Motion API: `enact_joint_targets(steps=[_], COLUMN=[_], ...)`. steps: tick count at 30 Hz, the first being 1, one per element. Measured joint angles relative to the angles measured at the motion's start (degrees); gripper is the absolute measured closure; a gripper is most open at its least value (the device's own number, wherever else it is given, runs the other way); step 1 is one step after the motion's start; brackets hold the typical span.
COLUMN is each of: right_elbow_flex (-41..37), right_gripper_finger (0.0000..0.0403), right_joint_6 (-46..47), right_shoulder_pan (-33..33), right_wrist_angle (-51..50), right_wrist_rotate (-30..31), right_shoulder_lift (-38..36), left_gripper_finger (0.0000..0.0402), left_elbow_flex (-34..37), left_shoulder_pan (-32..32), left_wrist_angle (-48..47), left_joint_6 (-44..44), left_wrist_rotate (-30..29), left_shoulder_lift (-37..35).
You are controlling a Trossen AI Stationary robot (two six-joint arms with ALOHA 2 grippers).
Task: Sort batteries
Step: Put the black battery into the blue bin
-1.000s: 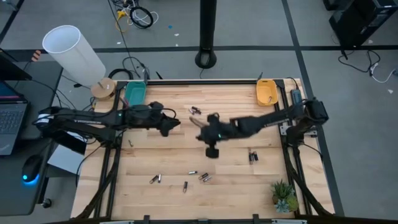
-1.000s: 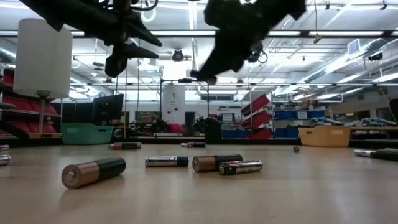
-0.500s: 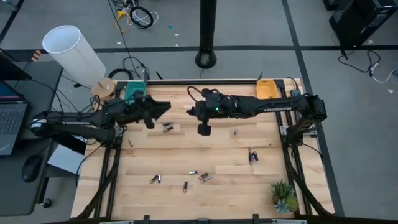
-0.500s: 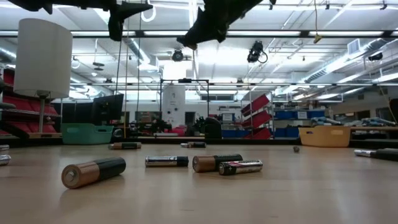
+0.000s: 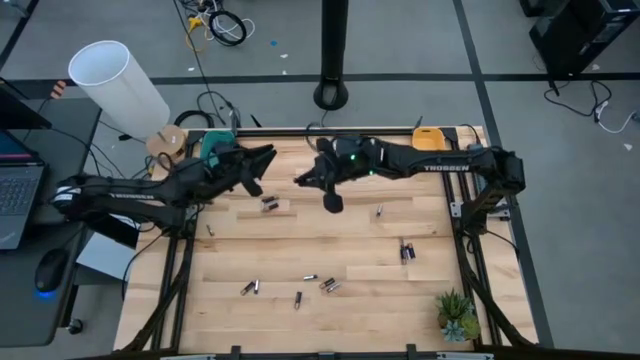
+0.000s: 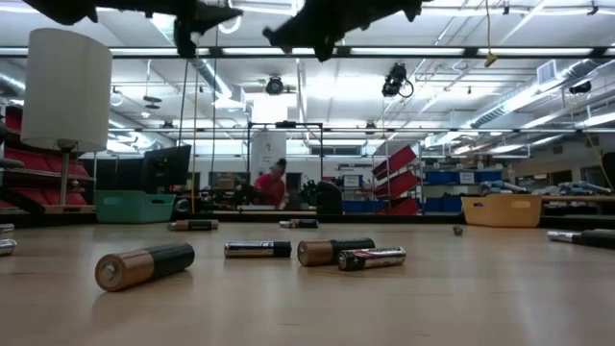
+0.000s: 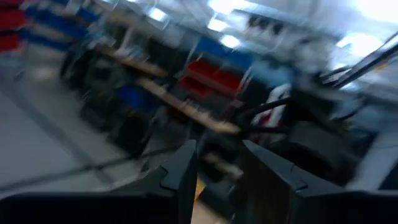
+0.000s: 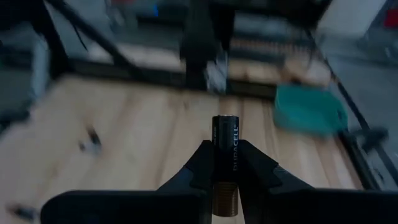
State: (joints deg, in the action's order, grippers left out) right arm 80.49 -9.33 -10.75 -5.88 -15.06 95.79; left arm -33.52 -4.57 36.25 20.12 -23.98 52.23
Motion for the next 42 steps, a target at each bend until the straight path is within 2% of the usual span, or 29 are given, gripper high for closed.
enact_joint_targets(steps=[3,6,10,15,18,25,35,42], right_elbow_flex=[0.02,0.0,0.0,0.0,0.02,0.0,0.02,0.02], right_gripper_finger=[0.0355,0.0355,0.0355,0.0355,0.0355,0.0355,0.0355,0.0355], right_joint_6=[5.08,10.89,19.1,25.61,25.15,21.61,21.05,20.66], right_shoulder_pan=[-2.45,-4.98,-7.34,-8.3,-8.13,-6.52,-5.7,-4.61], right_wrist_angle=[5.45,10.27,16.58,22.79,23.71,20.97,21.28,21.22], right_wrist_rotate=[-4.39,-8.85,-12.51,-12.98,-12.98,-9.59,-7.92,-5.98], right_shoulder_lift=[-0.19,-0.45,-0.35,-0.31,-0.31,-0.16,-0.17,-0.17], left_gripper_finger=[0.0266,0.0266,0.0266,0.0266,0.0266,0.0266,0.0264,0.0264], left_elbow_flex=[0.0,-0.13,-2.69,-6.78,-7.39,-7.93,-7.89,-7.83], left_shoulder_pan=[0.04,0.17,0.17,0.19,0.17,0.17,0.08,0.08], left_wrist_angle=[6.14,8.12,4.62,-5.73,-7.65,-2.76,-1.86,3.45], left_joint_6=[-2.18,-4.46,-6.4,-6.44,-6.34,-8.16,-9.25,-10.89], left_wrist_rotate=[0.91,1.16,2.77,3.75,4.02,4.32,4.4,1.62], left_shoulder_lift=[0.98,1.02,1.61,3.17,5.09,8.02,8.19,9.49])
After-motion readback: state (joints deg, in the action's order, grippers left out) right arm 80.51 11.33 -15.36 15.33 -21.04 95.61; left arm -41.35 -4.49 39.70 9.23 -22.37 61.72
